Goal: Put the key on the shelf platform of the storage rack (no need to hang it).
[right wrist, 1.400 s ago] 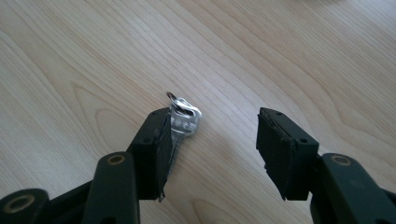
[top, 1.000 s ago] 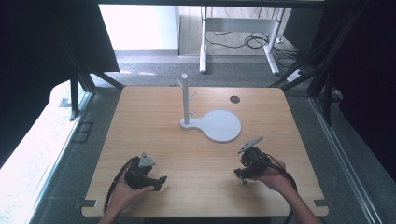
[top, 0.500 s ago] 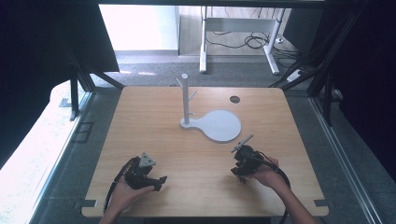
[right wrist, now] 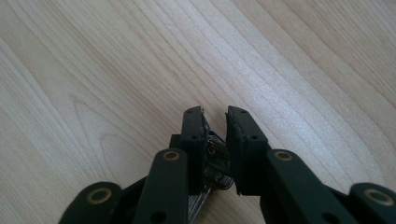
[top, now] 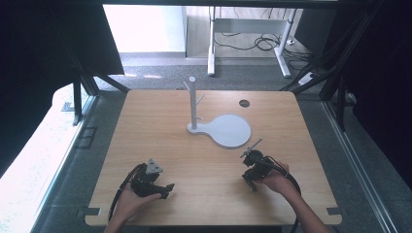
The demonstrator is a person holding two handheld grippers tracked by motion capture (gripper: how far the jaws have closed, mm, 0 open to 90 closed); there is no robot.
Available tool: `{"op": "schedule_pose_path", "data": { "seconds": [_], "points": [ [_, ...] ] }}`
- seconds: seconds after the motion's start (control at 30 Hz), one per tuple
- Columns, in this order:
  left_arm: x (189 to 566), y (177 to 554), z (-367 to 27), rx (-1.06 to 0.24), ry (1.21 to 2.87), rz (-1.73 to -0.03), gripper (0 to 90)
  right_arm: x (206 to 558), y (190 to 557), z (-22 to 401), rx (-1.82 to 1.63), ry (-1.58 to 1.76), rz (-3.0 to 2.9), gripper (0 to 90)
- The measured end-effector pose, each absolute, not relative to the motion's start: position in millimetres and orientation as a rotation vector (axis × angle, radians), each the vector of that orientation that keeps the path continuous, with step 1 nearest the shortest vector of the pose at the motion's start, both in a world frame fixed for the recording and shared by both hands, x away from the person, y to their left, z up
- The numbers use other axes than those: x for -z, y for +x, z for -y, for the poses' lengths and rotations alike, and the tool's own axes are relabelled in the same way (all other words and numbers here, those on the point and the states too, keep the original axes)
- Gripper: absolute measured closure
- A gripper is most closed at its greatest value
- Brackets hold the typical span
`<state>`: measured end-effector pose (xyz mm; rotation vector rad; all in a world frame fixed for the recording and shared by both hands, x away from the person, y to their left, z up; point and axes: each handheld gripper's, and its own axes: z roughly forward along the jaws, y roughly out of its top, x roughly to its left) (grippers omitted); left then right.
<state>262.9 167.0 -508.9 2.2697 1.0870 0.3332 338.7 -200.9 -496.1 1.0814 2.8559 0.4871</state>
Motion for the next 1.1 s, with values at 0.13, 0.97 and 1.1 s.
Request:
{"op": "schedule_pose_path", "data": {
  "seconds": [0.13,0.97,1.1],
  "points": [
    [510,263,-167,-0.333,2.271,-1.087,17.9,496,340,202,-0.485,1.100,-2.860,83.8],
    [509,263,-168,-0.332,2.268,-1.090,17.9,477,342,207,-0.451,1.120,-2.899,89.9],
    [509,263,-168,-0.332,2.266,-1.093,17.9,467,341,210,-0.464,1.113,-2.888,89.9]
  ]
}}
